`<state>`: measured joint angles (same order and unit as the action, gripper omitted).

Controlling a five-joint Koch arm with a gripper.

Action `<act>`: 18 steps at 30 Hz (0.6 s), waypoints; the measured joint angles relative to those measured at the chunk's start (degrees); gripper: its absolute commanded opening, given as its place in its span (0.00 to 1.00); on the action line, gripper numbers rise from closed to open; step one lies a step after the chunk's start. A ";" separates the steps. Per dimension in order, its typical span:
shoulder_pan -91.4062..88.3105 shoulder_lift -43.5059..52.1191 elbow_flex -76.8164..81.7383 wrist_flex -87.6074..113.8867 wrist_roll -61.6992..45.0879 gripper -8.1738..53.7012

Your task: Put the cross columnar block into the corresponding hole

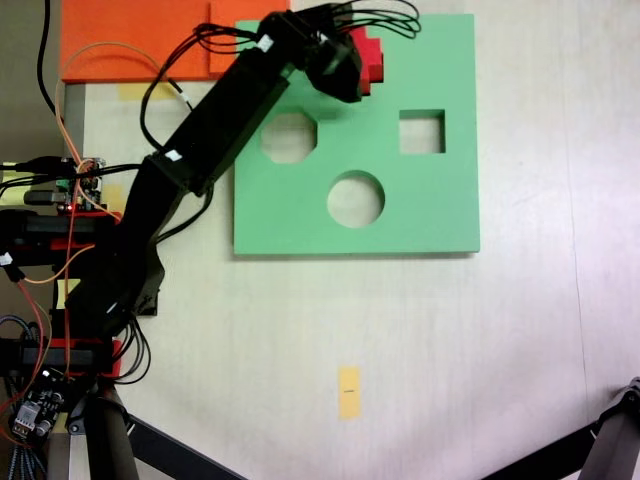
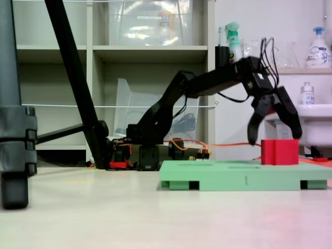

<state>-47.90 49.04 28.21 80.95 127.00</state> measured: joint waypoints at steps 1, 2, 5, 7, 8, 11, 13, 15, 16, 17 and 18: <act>0.09 2.46 0.00 1.32 -2.72 0.97; 0.35 5.63 -0.09 3.16 -7.29 0.97; 2.72 15.03 -0.79 7.73 -18.46 0.97; 5.80 20.65 -1.05 10.81 -25.84 0.94; 8.53 23.82 -1.14 11.78 -29.44 0.92; 20.57 32.96 -1.14 12.04 -41.92 0.92; 27.25 37.44 -1.23 12.04 -53.35 0.83; 33.13 39.90 -1.32 12.04 -63.72 0.79; 35.68 40.78 -1.32 12.13 -67.59 0.77; 38.32 41.40 -1.32 12.04 -70.84 0.75; 40.61 41.75 -1.32 11.87 -74.09 0.75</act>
<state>-7.29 90.79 26.89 92.81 52.91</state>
